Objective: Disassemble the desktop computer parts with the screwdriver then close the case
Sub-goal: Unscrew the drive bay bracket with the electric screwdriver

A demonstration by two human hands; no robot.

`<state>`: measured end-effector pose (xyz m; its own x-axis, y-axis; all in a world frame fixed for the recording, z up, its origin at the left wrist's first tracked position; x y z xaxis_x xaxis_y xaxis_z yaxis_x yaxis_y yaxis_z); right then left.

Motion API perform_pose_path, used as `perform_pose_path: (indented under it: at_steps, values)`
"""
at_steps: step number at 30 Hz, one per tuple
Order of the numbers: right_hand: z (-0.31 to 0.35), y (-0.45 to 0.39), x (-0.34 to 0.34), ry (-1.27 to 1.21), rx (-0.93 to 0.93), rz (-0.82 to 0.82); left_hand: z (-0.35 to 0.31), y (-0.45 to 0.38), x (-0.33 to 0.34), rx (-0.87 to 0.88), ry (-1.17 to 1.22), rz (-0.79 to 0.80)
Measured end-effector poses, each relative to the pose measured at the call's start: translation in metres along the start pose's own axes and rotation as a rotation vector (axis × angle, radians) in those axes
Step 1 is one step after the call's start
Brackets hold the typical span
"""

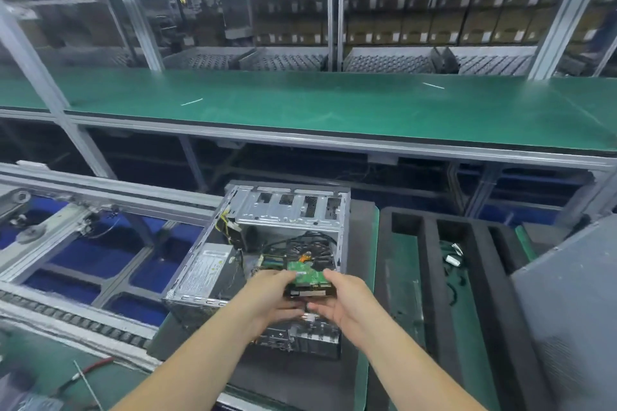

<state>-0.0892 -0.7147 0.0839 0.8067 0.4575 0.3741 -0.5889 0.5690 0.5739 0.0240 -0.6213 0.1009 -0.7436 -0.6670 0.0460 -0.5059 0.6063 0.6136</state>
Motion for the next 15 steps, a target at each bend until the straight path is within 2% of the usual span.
perform_pose_path:
  at_steps: [2,10,15]
  values:
    - [-0.005,-0.007,0.005,0.019,-0.009,-0.038,-0.001,-0.009,-0.004,-0.020,0.027,-0.046]
    - [-0.002,-0.038,0.022,0.141,0.071,-0.243,-0.016,-0.051,-0.009,-0.215,0.139,-0.038]
    - [-0.020,-0.051,0.029,0.048,0.108,-0.390,-0.015,-0.083,-0.018,-0.179,0.158,-0.001]
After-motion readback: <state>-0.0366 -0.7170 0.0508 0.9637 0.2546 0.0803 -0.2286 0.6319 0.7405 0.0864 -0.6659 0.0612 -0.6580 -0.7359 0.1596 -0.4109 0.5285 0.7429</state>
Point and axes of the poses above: each hand's wrist, its own y-axis away from the middle knuckle, its own x-axis out of the palm, z = x × y, the point moved 9 cm from there along -y, towards the middle knuckle, and after that the axes turned 3 degrees about -z, right-handed, at the moved point
